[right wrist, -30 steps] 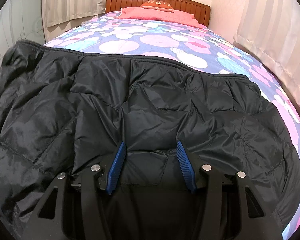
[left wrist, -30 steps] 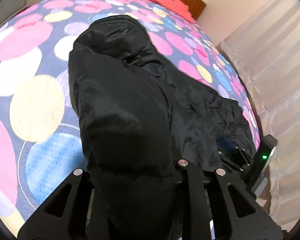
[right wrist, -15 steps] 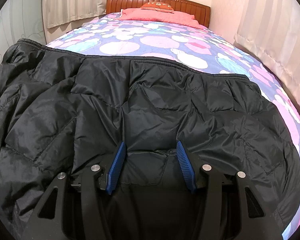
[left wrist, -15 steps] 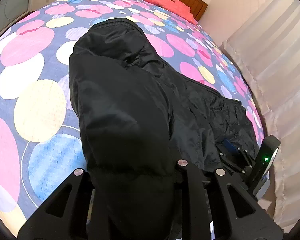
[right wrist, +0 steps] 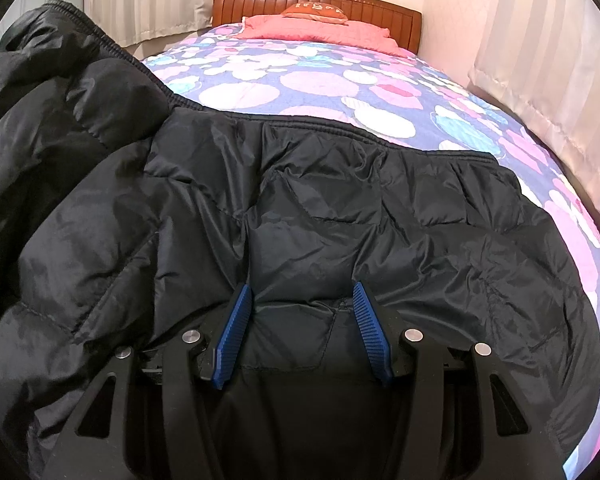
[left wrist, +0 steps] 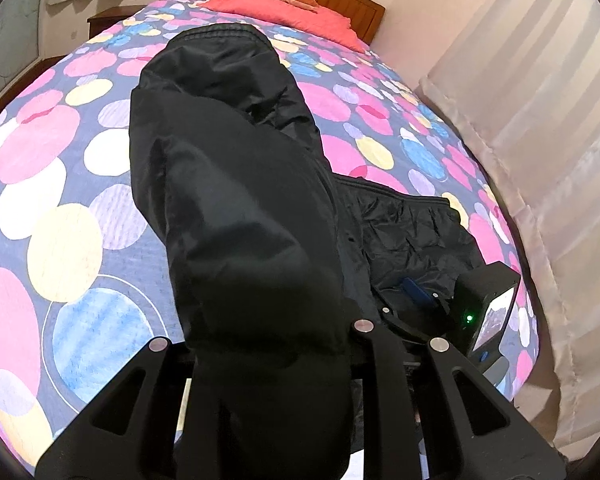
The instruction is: Fold large clothes
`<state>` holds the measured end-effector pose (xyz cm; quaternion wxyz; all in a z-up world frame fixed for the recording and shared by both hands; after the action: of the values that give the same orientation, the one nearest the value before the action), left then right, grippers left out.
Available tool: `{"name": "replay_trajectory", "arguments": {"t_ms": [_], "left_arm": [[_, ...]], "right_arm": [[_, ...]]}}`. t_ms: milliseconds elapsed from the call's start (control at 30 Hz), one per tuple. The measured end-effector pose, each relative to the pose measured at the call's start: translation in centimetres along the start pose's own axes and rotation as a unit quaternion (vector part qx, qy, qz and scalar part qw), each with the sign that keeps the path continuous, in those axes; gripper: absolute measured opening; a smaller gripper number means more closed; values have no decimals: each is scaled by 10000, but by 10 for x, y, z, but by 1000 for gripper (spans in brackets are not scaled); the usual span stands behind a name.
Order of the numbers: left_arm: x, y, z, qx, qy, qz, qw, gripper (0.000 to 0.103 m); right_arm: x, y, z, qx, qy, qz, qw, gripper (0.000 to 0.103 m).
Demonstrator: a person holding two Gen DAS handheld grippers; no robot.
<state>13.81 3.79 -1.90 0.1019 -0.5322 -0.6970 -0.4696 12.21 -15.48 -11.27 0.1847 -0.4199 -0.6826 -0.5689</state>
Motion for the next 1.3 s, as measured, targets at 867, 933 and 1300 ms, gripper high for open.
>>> {"name": "replay_trajectory", "arguments": {"t_ms": [867, 933, 1300], "left_arm": [[-121, -12, -179, -734, -181, 323, 9966, 18], [-144, -17, -188, -681, -189, 414, 9966, 18], [-206, -45, -204, -653, -88, 687, 9955, 18]], "right_arm": [[20, -39, -205, -1344, -662, -50, 9887, 63], [14, -45, -221, -1478, -682, 42, 9867, 63], [2, -71, -256, -1762, -686, 311, 9815, 63]]}}
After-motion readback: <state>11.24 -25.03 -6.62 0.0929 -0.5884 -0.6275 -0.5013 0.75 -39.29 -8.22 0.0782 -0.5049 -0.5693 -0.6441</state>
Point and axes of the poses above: each gripper's, at about its wrist camera, not at the fingertips, and x roughly against the way its jaws point, z to its left, y to its top, the point moved 1 cm from there along -x, roughly the way its jaws point, and after that the axes turned 14 degrees about -y, right-handed, at the moved point
